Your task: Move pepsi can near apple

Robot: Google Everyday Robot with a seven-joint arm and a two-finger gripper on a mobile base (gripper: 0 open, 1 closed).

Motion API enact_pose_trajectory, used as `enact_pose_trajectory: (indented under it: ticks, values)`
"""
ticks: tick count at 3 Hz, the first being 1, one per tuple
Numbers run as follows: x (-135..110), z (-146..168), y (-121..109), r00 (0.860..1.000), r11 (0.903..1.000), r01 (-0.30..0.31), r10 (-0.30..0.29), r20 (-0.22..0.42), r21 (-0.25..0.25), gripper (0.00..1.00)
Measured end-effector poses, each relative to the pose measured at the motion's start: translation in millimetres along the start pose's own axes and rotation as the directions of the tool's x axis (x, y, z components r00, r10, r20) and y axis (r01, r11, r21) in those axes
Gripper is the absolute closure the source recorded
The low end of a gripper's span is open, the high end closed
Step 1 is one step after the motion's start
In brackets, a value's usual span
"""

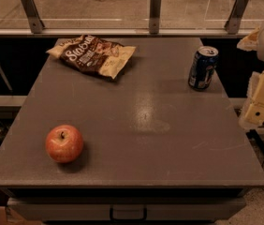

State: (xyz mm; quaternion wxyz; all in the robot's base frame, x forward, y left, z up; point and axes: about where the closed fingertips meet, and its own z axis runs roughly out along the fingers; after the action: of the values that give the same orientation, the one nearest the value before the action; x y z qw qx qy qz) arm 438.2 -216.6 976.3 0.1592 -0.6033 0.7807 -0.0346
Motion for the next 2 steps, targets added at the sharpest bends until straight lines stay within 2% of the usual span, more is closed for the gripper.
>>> enact_pose_trajectory:
  ticks: [1, 2]
  values:
    - [0, 0, 0, 1.0, 1.0, 0.0, 0.0, 0.001, 0.002, 0.0]
    - [15, 11, -33, 0.998, 0.9994, -0.018, 0.017, 0.057, 0.029, 0.0]
